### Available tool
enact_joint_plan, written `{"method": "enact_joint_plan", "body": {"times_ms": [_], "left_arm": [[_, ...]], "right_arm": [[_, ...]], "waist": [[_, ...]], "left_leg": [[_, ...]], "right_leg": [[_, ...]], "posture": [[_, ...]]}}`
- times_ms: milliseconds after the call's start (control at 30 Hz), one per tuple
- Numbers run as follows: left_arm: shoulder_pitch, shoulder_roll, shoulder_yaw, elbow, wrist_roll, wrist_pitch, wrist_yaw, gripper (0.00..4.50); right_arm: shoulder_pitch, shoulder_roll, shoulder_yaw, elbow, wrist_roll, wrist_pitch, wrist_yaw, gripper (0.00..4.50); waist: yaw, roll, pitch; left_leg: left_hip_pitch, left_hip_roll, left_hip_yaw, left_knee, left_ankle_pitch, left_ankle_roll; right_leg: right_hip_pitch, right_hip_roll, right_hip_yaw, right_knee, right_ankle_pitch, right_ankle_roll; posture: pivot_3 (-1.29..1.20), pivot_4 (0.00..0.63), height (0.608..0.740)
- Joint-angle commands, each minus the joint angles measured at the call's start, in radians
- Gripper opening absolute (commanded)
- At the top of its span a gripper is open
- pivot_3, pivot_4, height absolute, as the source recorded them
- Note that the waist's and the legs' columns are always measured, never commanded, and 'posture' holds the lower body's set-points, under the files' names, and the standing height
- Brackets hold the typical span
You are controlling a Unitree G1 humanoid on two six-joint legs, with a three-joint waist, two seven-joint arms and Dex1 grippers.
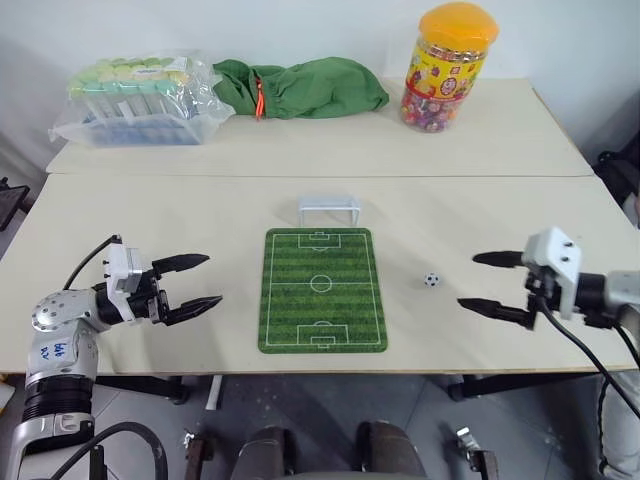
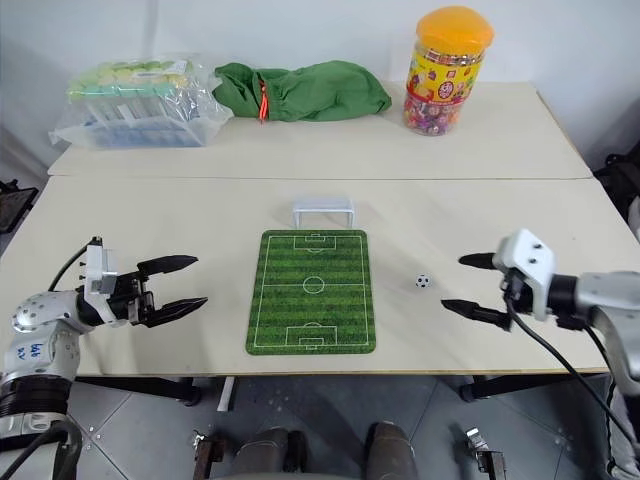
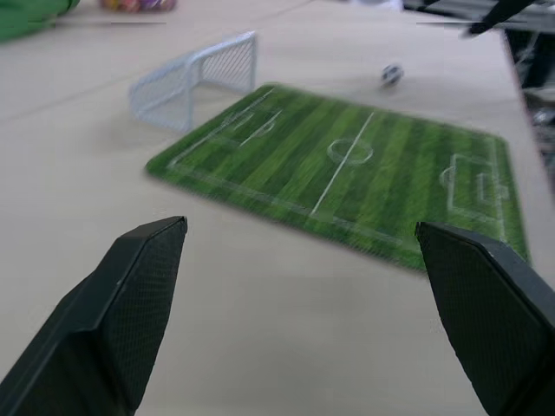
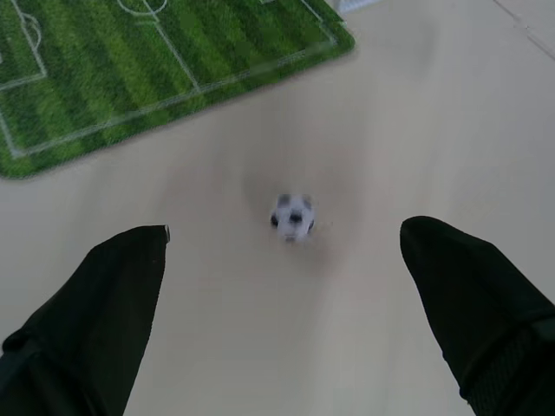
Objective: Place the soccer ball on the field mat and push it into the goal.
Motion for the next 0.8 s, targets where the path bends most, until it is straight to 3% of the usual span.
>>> {"method": "enact_joint_plan", "body": {"times_ms": [33, 433, 567, 800], "left_arm": [[0.003, -0.018, 0.012, -0.045, -0.057, -0.019, -0.057, 4.50], [0.108, -0.041, 0.021, -0.155, -0.071, -0.015, -0.019, 4.50], [0.126, -0.037, 0.032, -0.163, -0.078, -0.017, -0.013, 4.50], [0.135, -0.037, 0.040, -0.151, -0.086, -0.027, -0.032, 4.50]], "right_arm": [[-0.105, 0.052, 0.097, 0.116, -0.064, -0.069, 0.048, 4.49], [-0.305, 0.186, 0.229, 0.514, -0.215, -0.249, 0.108, 4.49], [-0.325, 0.188, 0.221, 0.576, -0.235, -0.271, 0.108, 3.35], [-0.300, 0.169, 0.196, 0.568, -0.220, -0.305, 0.129, 0.95]], "waist": [[-0.001, 0.000, 0.000], [-0.002, 0.000, 0.000], [-0.002, 0.000, 0.000], [-0.001, 0.000, 0.000]], "left_leg": [[0.000, 0.000, 0.000, 0.000, 0.000, 0.000], [-0.002, 0.001, -0.002, 0.004, -0.001, 0.001], [-0.002, 0.001, -0.002, 0.004, -0.001, 0.001], [-0.002, 0.001, -0.002, 0.005, -0.001, 0.001]], "right_leg": [[0.000, 0.000, 0.000, 0.000, 0.000, 0.000], [0.000, 0.000, -0.001, 0.001, 0.000, 0.000], [0.000, 0.000, -0.001, 0.001, 0.000, 0.000], [0.001, 0.000, -0.001, 0.001, 0.000, 0.000]], "posture": [[0.00, 0.150, 0.740], [0.00, 0.150, 0.740], [0.00, 0.150, 0.740], [0.00, 0.150, 0.740]]}}
